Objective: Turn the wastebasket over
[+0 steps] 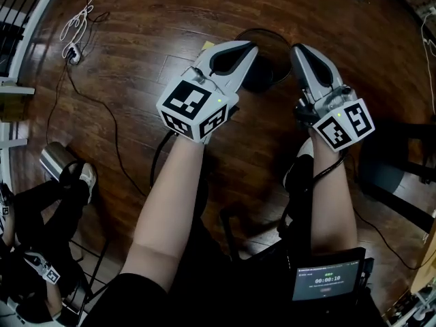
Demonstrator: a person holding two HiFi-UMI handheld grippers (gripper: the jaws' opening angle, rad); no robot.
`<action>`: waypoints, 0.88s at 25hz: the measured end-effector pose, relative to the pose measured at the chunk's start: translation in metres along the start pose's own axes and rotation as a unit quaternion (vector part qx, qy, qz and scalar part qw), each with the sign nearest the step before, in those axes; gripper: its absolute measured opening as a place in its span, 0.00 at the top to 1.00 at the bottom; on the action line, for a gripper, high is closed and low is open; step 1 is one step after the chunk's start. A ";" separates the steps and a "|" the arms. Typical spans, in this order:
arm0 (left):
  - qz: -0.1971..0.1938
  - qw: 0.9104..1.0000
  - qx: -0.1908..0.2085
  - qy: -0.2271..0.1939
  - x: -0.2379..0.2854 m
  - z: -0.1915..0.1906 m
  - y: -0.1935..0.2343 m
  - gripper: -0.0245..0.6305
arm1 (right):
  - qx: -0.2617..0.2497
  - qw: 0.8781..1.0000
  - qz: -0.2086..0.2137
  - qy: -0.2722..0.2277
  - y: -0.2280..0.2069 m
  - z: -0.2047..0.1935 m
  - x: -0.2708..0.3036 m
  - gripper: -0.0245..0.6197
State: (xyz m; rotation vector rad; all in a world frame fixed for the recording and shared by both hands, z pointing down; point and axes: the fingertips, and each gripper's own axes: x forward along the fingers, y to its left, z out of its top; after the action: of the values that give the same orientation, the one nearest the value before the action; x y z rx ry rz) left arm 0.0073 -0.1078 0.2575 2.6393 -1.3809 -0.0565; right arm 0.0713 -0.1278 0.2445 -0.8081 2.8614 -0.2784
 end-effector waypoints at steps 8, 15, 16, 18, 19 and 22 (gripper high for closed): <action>-0.010 1.000 0.009 0.013 0.011 -0.010 -0.016 0.96 | -0.033 0.998 0.035 0.035 0.020 -0.018 0.008 0.95; -0.004 1.000 0.003 0.008 0.011 -0.010 -0.017 0.96 | -0.052 0.996 0.049 0.048 0.022 -0.019 0.003 0.95; -0.003 1.000 0.002 0.011 0.010 -0.013 -0.017 0.96 | -0.054 0.996 0.051 0.051 0.023 -0.021 0.003 0.95; -0.004 1.000 0.000 0.017 0.006 -0.019 -0.018 0.96 | -0.057 0.995 0.054 0.056 0.028 -0.025 0.002 0.95; -0.005 1.000 -0.002 0.017 0.005 -0.021 -0.019 0.96 | -0.056 0.995 0.056 0.058 0.029 -0.027 0.002 0.95; -0.006 1.000 -0.005 0.009 0.005 -0.018 -0.018 0.96 | -0.057 0.994 0.063 0.062 0.032 -0.030 0.007 0.95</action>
State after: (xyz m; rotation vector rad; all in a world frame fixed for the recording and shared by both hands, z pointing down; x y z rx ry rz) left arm 0.0267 -0.1001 0.2732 2.6333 -1.3555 -0.0397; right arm 0.0439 -0.1005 0.2656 -0.6462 3.0532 -0.1542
